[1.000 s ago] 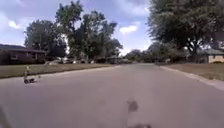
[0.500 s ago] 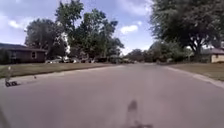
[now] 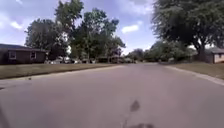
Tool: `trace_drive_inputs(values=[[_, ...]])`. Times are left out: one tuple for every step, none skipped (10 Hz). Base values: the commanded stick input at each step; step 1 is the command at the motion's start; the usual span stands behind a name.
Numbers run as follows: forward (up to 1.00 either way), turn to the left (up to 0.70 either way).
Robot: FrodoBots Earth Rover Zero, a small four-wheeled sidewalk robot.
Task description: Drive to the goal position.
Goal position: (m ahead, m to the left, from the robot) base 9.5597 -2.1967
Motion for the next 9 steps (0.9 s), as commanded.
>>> trace_drive_inputs(values=[[1.00, 0.02], [1.00, 0.02], [1.00, 0.02], [1.00, 0.02], [1.00, 0.02], [1.00, 0.01], [1.00, 0.00], [1.00, 0.00], [1.00, 0.00]])
